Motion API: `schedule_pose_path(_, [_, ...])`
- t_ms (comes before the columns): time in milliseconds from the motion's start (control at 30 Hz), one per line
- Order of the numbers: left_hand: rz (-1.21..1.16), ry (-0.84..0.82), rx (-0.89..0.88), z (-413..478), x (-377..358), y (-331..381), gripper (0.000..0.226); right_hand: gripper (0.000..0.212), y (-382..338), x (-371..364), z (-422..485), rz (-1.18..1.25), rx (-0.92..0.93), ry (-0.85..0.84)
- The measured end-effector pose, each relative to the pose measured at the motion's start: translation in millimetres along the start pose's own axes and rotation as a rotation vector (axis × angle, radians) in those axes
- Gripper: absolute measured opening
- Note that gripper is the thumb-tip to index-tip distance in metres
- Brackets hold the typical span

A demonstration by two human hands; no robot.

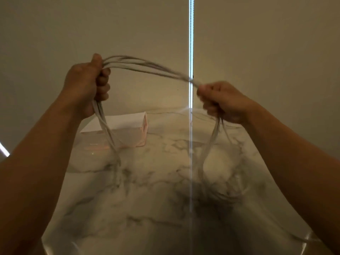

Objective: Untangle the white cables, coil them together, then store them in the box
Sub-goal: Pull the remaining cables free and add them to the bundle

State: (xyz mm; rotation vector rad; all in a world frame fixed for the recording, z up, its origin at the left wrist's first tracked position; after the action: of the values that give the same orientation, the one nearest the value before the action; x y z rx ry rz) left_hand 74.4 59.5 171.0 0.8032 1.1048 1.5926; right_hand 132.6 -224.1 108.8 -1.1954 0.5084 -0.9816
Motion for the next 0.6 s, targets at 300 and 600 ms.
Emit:
schedule_pose_path(300, [-0.042,-0.281,0.08,-49.1,-48.0,-57.3,0.044,0.036,-64.9,17.0,23.0,-0.07,0.277,0.338])
schedule_pose_path(600, [0.549,-0.533,-0.028,-25.7,-49.5,-13.3,0.086,0.035,-57.6,3.9,15.9,-0.214,0.252,0.279])
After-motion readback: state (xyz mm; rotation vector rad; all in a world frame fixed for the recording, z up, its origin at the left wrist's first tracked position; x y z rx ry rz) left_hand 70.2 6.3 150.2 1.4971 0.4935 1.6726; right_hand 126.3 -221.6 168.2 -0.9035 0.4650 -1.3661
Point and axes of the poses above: each hand's wrist, its own z-axis towards the middle knuckle, its own x-axis out of the back of the hand, y = z × x, the point moved 10 cm from there along z, towards the middle knuckle, and after that the axes turned 2 degrees about x, right-handed, at the moved point
